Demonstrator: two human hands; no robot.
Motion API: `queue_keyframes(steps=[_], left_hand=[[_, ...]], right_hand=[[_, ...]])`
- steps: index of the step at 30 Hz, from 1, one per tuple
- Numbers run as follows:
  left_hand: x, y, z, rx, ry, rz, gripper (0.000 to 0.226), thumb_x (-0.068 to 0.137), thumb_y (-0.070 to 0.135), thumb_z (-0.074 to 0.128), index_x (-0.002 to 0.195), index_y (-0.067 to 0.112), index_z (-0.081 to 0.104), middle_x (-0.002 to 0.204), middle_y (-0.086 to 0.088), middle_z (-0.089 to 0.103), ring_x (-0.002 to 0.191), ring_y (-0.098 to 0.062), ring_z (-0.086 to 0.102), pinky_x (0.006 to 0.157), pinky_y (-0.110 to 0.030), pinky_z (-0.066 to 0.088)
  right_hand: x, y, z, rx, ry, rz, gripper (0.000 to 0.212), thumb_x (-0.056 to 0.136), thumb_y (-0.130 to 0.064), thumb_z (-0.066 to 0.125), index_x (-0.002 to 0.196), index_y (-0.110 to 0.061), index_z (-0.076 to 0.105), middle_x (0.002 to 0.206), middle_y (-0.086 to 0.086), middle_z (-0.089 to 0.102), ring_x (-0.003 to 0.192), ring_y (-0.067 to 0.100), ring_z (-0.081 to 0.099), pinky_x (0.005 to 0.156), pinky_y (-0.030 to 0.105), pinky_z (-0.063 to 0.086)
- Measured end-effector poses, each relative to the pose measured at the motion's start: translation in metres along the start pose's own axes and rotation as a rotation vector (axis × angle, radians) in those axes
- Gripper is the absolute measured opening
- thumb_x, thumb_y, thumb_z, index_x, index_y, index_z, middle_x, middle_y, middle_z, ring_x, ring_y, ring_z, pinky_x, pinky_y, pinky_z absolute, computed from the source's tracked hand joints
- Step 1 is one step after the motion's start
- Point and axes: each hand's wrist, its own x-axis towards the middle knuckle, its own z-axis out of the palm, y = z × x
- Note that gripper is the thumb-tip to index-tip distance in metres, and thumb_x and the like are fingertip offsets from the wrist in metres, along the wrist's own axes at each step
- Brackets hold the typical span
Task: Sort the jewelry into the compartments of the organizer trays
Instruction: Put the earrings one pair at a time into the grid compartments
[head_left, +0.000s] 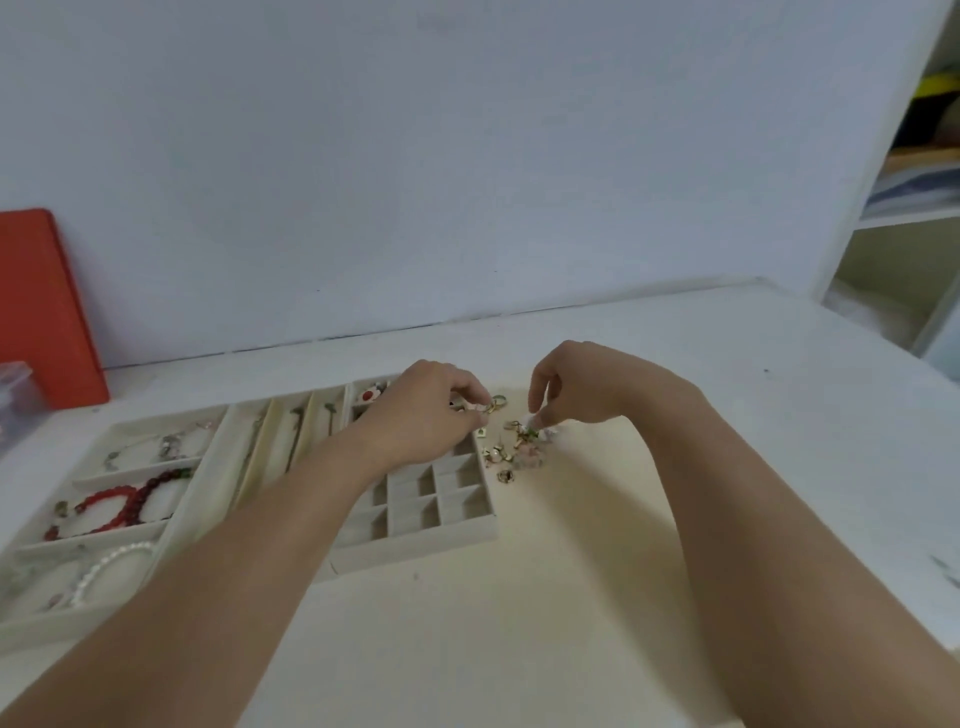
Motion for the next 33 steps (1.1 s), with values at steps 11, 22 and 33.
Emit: queue_keyframes(steps=[11, 22, 33], left_hand=[[0.017, 0.001, 0.0, -0.068, -0.001, -0.027, 0.01, 0.087, 0.029, 0.076, 0.096, 0.025, 0.077, 0.09, 0.017, 0.069, 0.088, -0.007, 0.065, 0.075, -0.022, 0.051], [0.01, 0.005, 0.007, -0.155, -0.1, -0.001, 0.009, 0.085, 0.036, 0.077, 0.093, 0.032, 0.078, 0.087, 0.009, 0.074, 0.071, -0.008, 0.064, 0.065, -0.023, 0.045], [0.012, -0.001, 0.007, -0.18, -0.046, 0.003, 0.01, 0.087, 0.036, 0.076, 0.086, 0.026, 0.08, 0.074, 0.008, 0.071, 0.063, -0.001, 0.061, 0.064, -0.024, 0.045]], right_hand=[[-0.004, -0.019, 0.009, -0.202, -0.203, 0.021, 0.021, 0.071, -0.041, 0.085, 0.09, -0.033, 0.079, 0.089, -0.009, 0.072, 0.082, 0.013, 0.065, 0.079, 0.031, 0.054], [-0.018, -0.022, -0.013, 0.15, 0.133, -0.091, 0.013, 0.075, -0.024, 0.086, 0.083, -0.025, 0.075, 0.072, -0.012, 0.073, 0.053, -0.005, 0.059, 0.04, 0.01, 0.039], [-0.013, -0.023, -0.005, 0.075, 0.137, -0.056, 0.019, 0.079, -0.002, 0.077, 0.085, -0.02, 0.074, 0.078, -0.005, 0.076, 0.05, -0.002, 0.058, 0.041, 0.016, 0.041]])
